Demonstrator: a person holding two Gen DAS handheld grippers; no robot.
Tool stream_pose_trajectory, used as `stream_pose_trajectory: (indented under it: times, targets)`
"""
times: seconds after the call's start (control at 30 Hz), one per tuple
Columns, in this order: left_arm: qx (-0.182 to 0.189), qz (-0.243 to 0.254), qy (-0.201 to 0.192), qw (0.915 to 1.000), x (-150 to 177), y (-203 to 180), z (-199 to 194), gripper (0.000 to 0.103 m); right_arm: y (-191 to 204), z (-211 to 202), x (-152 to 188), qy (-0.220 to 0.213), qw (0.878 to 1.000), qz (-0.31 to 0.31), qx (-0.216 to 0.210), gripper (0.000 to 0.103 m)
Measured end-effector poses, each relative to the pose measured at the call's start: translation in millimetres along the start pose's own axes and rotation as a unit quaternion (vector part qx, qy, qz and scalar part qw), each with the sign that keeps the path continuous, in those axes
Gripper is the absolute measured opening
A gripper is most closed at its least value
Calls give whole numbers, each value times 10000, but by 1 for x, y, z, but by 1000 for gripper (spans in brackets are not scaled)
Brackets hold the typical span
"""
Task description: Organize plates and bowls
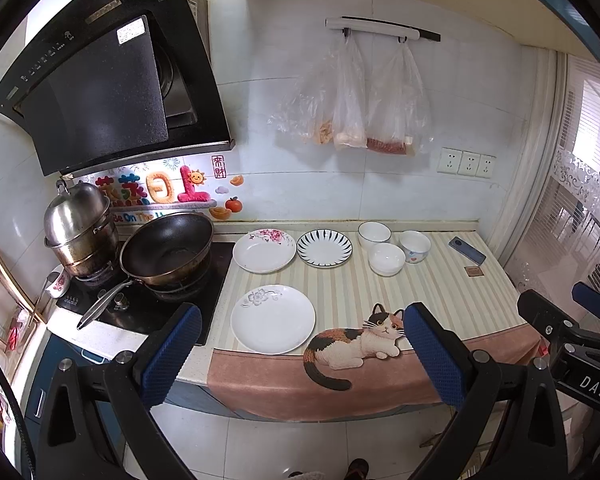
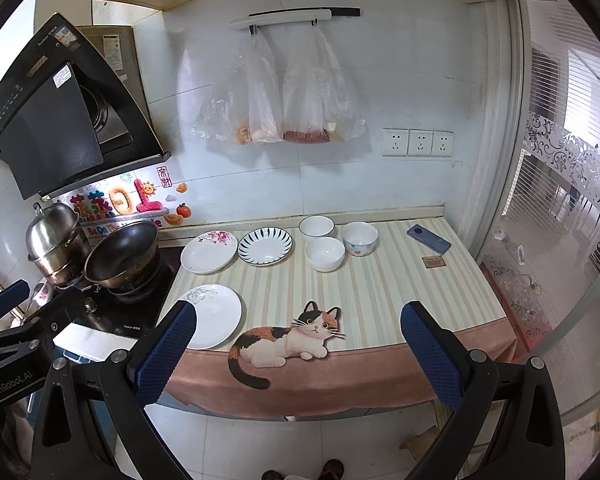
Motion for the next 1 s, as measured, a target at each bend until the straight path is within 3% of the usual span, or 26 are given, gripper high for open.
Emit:
stream_pose_trajectory:
  times: [1.0]
  targets:
    - [-17,55,-81,10000,-6,5,6,103,5,6,-7,-24,10000,-41,71,103]
Point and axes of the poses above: each gripper's, at about its wrist camera, not at the fingertips, and z roughly the way its jaws point, y to its left, x to its underside, the point moved 2 cm from there along z, roughly the way its jaws point, and after that the axes turned 3 degrees about y, right-handed, at the moved point
